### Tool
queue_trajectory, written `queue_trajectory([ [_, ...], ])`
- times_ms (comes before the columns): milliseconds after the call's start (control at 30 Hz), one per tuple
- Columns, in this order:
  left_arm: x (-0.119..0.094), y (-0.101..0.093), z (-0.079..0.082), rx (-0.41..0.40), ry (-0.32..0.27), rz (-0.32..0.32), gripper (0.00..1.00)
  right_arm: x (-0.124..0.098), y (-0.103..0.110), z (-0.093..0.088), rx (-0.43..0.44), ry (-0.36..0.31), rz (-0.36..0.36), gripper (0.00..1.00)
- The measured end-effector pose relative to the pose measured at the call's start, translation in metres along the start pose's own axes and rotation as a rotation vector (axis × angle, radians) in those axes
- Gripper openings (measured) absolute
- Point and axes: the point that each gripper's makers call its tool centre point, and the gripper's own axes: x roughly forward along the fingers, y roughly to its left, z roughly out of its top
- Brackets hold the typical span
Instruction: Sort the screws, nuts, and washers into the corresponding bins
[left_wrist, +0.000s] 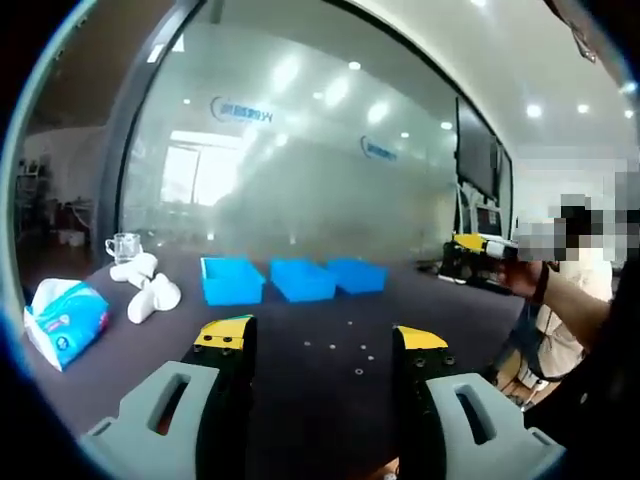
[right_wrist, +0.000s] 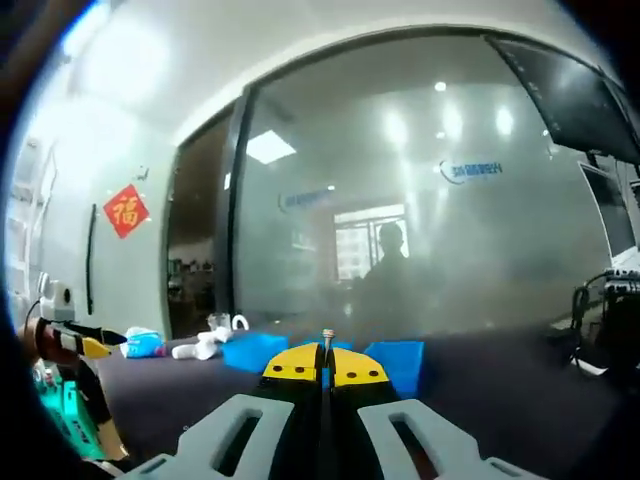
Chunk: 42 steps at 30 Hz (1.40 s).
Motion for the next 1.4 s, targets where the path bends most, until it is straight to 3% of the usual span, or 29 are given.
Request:
queue_trajectory([
  [133,0.001,0.001,0.003,0.006,-0.005,0.0,0.52,0.029,-0.008,-0.001,0.014,0.022,-0.013,0.0],
  [367,0.002,0.005,0.003,-0.005,-0.012,0.004,0.52,0.084,-0.025,-0.017,0.014,0.067,-0.017,0.0],
  [500,0.001,0.007,0.001,-0.006,-0.01,0.005,0.52,0.116,-0.041,-0.028,0.003,0.105,-0.055,0.0],
  [700,-0.002,0.008,0.0,-0.005,-0.01,0.013,0.52,0.153,-0.052,-0.038,0.028,0.134,-0.076,0.0],
  [800,-0.003,0.01,0.0,-0.006,-0.009,0.019,0.52,0.168,-0.057,-0.044,0.0,0.159,-0.089,0.0],
  [1067,-0.005,0.012,0.004,-0.002,-0.012,0.028,0.52,0.196,-0.067,-0.056,-0.041,0.201,-0.105,0.0],
  [1400,-0.009,0.014,0.007,0.005,-0.013,0.04,0.52,0.208,-0.074,-0.062,-0.041,0.235,-0.112,0.0],
])
